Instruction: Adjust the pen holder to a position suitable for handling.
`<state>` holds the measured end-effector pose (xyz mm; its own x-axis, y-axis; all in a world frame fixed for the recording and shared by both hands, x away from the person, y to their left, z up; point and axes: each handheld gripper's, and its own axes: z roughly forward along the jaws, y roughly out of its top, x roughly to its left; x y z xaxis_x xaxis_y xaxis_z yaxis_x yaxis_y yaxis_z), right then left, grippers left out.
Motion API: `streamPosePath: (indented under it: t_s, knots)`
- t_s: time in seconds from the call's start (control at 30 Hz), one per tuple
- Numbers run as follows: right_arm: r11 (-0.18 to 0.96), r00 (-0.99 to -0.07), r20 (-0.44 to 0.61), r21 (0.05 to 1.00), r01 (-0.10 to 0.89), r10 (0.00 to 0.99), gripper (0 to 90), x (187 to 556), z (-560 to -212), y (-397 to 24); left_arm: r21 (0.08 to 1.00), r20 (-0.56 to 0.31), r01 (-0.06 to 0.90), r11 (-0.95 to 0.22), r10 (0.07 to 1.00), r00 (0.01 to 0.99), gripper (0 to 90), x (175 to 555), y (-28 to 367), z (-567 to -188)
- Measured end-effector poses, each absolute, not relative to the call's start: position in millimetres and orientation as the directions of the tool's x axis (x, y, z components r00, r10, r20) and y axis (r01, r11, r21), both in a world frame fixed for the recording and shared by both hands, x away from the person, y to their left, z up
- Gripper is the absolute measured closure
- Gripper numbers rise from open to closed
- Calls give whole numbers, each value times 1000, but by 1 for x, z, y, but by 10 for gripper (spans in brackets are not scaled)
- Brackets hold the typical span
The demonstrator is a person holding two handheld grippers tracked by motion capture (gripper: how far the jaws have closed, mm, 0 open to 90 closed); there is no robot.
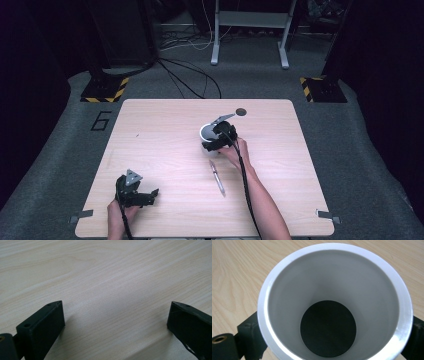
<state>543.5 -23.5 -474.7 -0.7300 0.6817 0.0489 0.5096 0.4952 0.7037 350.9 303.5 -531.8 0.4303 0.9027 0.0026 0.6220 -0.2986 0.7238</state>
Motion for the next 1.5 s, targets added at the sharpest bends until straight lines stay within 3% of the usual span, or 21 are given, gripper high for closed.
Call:
streamPosePath:
  t_s: [0.17,0.77,1.5]
  knots:
    - [479,-732,63,718,505,678,2,543,-472,-27,725,5,620,-299,903,430,13,351,304,-532]
    - [371,-691,61,808,458,721,0,488,-435,-70,725,2,622,-297,903,429,13,351,303,-532]
    - [327,-633,114,778,536,766,9,420,-475,-98,724,0,622,-297,903,430,16,351,304,-532]
